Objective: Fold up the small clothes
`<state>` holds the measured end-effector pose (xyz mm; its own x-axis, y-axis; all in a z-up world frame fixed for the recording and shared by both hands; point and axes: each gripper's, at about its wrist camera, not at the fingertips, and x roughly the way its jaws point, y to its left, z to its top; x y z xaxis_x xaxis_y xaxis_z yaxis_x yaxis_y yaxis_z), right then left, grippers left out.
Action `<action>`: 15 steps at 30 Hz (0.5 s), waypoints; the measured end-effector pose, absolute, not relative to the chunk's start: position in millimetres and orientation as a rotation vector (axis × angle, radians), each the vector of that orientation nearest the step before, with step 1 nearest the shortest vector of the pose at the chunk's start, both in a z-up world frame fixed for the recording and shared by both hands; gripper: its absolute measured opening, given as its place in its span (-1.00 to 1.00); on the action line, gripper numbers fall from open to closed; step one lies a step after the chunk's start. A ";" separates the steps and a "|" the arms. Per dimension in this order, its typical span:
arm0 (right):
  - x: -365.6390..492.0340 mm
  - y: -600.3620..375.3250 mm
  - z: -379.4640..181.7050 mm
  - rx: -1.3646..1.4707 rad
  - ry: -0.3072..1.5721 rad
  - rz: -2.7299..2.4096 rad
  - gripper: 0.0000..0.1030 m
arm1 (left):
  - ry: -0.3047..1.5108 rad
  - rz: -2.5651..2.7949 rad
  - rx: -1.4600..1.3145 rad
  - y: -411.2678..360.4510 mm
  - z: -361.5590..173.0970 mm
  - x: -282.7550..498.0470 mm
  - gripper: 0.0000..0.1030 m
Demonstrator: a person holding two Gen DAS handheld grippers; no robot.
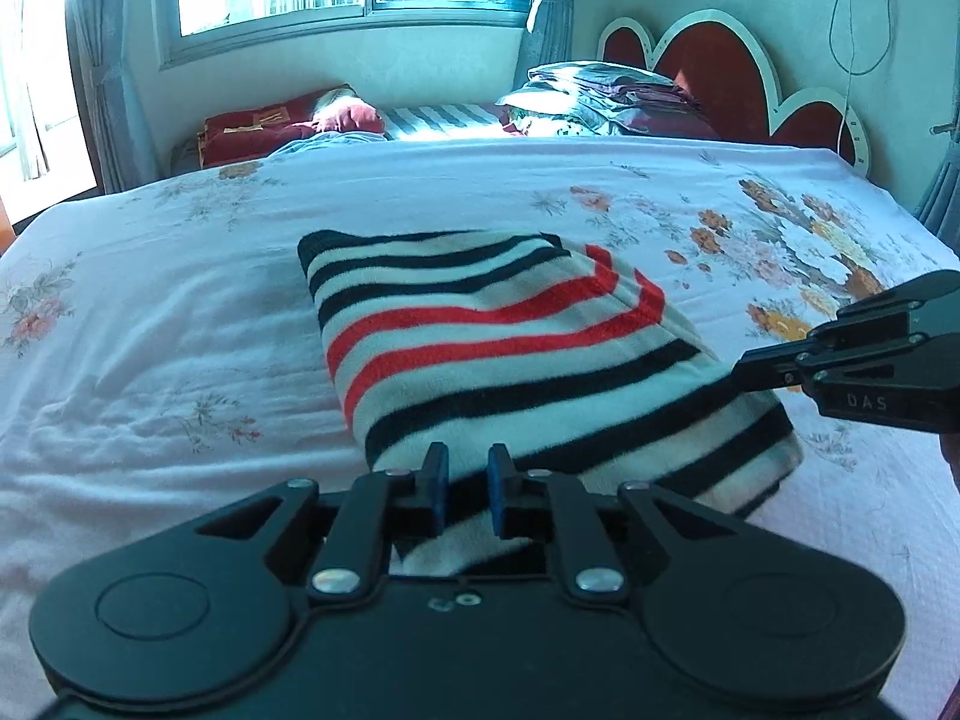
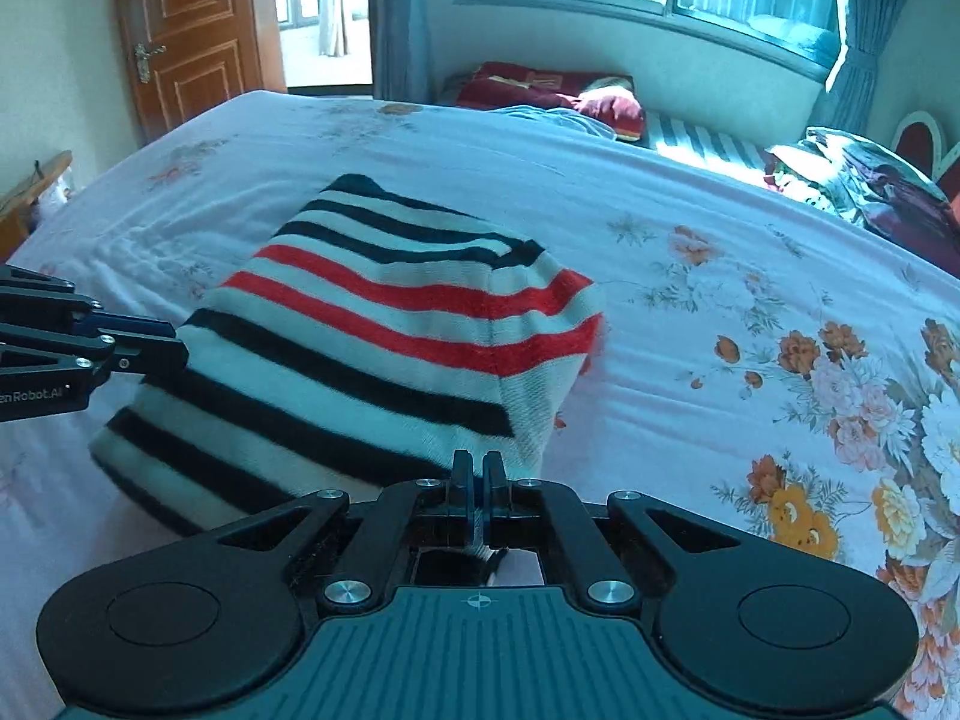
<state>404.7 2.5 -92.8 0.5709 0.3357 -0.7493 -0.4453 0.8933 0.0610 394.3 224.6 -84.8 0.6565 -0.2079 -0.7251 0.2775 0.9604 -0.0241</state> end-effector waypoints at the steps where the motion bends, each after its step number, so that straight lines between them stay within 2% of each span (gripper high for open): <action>1: 399.6 2.6 -94.6 -0.144 0.857 0.476 -1.00 | 0.823 -0.274 0.093 223.8 -88.7 388.6 -0.75; 4: 395.8 3.8 -113.0 -0.189 0.902 0.469 -1.00 | 0.853 -0.246 0.089 221.9 -103.0 378.7 -0.75; 7: 402.1 -4.3 -126.0 -0.121 0.930 0.471 -1.00 | 0.847 -0.219 0.070 224.5 -110.2 376.6 -0.75; 15: 398.5 -15.7 -125.5 -0.043 0.929 0.471 -1.00 | 0.830 -0.137 0.084 213.5 -110.8 370.7 -0.75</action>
